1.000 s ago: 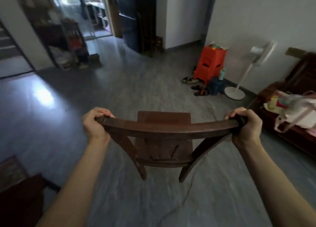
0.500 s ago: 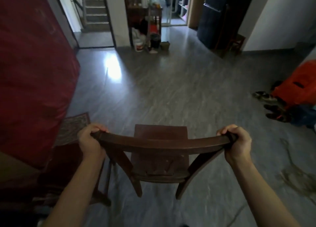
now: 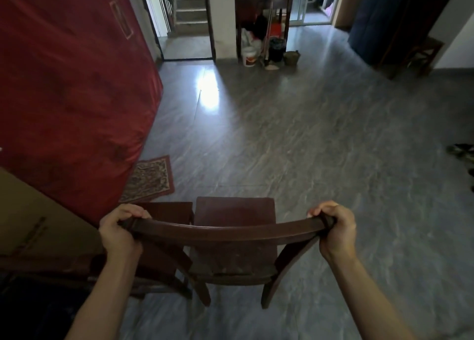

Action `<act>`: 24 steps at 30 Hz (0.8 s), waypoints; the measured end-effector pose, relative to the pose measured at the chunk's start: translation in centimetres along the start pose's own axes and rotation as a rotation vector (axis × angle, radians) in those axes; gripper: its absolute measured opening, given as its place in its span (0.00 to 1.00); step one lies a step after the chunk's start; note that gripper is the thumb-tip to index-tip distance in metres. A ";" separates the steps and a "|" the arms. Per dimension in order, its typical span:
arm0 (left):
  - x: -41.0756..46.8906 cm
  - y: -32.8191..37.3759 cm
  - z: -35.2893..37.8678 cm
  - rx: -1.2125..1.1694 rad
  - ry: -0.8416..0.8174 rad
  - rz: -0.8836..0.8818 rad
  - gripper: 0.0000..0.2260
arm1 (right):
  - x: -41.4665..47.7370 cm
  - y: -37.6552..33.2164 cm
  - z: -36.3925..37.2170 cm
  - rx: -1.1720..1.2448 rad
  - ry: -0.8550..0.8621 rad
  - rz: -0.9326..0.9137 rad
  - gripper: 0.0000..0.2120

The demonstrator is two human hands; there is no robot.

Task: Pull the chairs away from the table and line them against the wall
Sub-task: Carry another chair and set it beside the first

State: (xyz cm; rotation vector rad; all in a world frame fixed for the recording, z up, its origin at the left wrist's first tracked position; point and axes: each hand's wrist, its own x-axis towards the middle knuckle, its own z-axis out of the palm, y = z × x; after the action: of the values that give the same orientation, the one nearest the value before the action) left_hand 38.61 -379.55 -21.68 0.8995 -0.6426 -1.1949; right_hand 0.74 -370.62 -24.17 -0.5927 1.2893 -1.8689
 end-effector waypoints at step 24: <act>-1.3 -3.8 -9.7 0.228 -0.142 -0.033 0.14 | -4.9 5.8 -2.3 -0.035 -0.081 -0.002 0.15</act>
State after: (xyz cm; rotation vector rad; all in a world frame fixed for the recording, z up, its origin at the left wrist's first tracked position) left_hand 44.27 -376.32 -29.87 1.0251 -0.8949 -1.2393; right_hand 3.87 -366.49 -30.19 -0.6820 1.2708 -1.8086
